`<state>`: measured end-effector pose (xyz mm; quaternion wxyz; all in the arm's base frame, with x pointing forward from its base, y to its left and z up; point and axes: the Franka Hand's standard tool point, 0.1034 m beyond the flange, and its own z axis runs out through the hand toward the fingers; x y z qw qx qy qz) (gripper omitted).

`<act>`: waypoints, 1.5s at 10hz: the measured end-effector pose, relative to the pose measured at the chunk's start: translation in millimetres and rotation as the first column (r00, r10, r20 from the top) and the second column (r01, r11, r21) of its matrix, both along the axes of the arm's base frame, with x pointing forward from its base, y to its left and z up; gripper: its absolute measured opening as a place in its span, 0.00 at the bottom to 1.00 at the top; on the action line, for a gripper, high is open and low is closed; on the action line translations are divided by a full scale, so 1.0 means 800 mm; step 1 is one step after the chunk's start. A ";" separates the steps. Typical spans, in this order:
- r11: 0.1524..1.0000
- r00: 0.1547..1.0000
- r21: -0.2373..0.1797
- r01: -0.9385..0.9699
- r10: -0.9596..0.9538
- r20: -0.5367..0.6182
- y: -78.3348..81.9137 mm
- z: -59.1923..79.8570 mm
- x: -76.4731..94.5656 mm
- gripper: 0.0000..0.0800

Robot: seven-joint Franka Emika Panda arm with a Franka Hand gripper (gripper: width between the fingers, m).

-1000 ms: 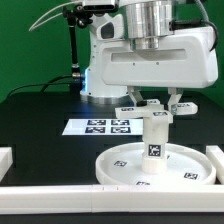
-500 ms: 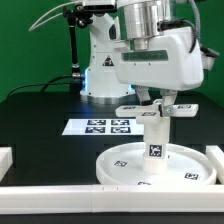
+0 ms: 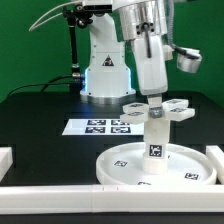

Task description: Assemble round table

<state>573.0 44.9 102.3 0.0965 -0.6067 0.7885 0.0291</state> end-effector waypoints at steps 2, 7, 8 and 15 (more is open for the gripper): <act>0.976 0.977 0.049 0.211 -0.210 -0.033 -0.002 0.000 0.000 0.56; 0.906 0.910 0.095 0.414 -0.406 -0.087 -0.002 0.000 0.002 0.66; 0.911 0.915 0.096 0.402 -0.395 -0.085 0.000 -0.001 0.001 0.76; 0.954 0.964 0.134 0.267 -0.267 -0.018 0.003 0.030 0.010 0.81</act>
Offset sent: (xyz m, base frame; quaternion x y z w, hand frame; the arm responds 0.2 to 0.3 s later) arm -0.0083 -0.0054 -0.0040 0.0042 -0.0284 0.2971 0.9544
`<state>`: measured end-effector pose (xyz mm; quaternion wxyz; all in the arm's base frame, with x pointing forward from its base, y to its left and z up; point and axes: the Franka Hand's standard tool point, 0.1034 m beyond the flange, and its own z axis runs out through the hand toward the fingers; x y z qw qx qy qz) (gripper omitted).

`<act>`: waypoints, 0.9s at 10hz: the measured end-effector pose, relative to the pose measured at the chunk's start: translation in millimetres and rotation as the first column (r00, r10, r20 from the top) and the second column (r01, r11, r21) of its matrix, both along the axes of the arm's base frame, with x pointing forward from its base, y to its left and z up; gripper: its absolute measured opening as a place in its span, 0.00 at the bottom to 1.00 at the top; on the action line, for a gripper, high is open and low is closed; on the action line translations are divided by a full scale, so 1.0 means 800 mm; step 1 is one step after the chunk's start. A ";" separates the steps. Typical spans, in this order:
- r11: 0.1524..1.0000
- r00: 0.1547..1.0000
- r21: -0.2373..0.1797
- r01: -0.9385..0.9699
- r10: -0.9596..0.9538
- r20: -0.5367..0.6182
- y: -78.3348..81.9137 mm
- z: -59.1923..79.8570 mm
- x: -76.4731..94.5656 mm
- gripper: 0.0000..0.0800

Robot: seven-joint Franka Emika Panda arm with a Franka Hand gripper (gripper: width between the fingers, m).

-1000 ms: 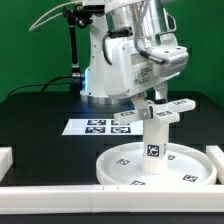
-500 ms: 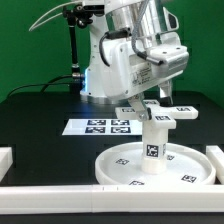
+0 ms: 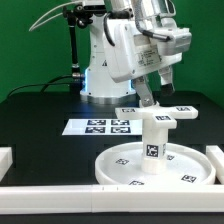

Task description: Assemble round table

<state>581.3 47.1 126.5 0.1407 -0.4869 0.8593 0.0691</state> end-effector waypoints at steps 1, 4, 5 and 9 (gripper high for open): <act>1.000 1.000 -0.003 -0.013 0.014 0.003 0.000 0.000 0.000 0.81; 0.902 0.902 -0.044 -0.429 0.430 0.033 0.013 0.003 -0.002 0.81; 0.814 0.814 -0.045 -0.579 0.580 0.035 0.019 0.004 -0.001 0.81; 0.617 0.611 -0.093 -0.782 0.787 0.083 0.023 0.002 -0.001 0.81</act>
Offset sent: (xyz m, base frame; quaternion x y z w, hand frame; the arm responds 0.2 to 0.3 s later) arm 0.0039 0.0131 0.0055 -0.0685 -0.0049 -0.2903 0.9545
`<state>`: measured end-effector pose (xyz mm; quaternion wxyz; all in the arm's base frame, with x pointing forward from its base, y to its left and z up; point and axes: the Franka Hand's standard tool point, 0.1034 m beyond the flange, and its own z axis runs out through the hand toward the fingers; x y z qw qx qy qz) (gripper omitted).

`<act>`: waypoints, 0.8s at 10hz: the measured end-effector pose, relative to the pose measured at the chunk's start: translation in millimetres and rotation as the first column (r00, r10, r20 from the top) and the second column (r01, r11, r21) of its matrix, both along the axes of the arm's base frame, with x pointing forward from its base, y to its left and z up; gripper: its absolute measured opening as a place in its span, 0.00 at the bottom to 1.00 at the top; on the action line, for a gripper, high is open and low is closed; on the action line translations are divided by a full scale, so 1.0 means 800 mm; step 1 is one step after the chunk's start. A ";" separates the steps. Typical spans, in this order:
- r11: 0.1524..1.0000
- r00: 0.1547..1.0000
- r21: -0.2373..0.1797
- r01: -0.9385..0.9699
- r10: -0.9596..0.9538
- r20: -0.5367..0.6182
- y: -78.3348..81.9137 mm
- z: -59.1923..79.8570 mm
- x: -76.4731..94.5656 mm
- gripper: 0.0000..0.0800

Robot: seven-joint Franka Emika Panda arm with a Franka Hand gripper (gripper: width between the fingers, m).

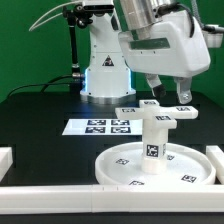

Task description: Assemble round table

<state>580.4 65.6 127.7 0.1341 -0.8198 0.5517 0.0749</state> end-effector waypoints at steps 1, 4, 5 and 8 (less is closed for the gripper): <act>0.997 0.997 -0.004 -0.071 0.071 0.022 0.000 0.000 0.000 0.81; 0.865 0.862 -0.104 -0.491 0.499 0.085 0.001 -0.001 -0.003 0.81; 0.780 0.777 -0.138 -0.611 0.624 0.088 0.001 0.000 -0.003 0.81; 0.638 0.632 -0.175 -0.750 0.769 0.093 0.010 0.000 -0.003 0.81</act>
Offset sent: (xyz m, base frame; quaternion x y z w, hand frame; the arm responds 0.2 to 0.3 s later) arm -0.0006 0.0040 -0.0018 -0.0405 0.0058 -0.2905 0.9560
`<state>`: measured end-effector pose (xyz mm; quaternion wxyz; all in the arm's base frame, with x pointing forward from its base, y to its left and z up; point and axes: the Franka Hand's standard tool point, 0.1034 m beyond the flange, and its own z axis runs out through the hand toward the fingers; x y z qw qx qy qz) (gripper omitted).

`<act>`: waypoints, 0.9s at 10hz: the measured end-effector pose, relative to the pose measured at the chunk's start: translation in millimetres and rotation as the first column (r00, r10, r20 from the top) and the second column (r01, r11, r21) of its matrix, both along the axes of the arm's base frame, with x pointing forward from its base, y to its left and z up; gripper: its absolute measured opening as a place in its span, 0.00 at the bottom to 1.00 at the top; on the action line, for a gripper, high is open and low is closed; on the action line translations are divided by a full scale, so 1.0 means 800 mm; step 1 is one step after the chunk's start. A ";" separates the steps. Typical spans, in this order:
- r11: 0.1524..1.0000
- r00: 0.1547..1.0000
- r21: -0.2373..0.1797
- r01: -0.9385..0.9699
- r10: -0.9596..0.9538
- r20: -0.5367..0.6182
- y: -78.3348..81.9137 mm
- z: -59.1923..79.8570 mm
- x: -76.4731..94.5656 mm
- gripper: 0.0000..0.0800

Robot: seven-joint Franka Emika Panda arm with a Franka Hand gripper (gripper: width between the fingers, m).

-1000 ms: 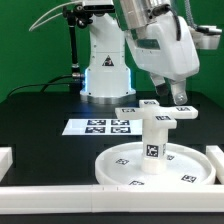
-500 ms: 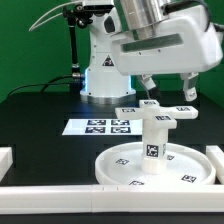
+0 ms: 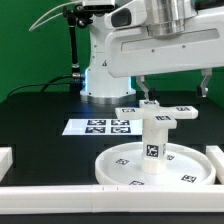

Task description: Assemble round table

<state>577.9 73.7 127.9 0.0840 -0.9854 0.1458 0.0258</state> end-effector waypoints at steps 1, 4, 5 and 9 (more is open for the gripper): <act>0.999 0.998 0.001 -0.054 0.054 0.009 -0.001 0.000 0.000 0.81; 0.885 0.883 -0.060 -0.462 0.466 0.062 -0.012 0.000 0.002 0.81; 0.836 0.834 -0.076 -0.544 0.548 0.065 -0.014 -0.001 0.002 0.81; 0.615 0.610 -0.117 -0.780 0.789 0.073 -0.028 -0.001 0.004 0.81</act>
Offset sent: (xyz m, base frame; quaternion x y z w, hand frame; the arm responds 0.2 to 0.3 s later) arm 0.0037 -0.0161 0.0021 -0.0853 0.0290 -0.4453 0.8908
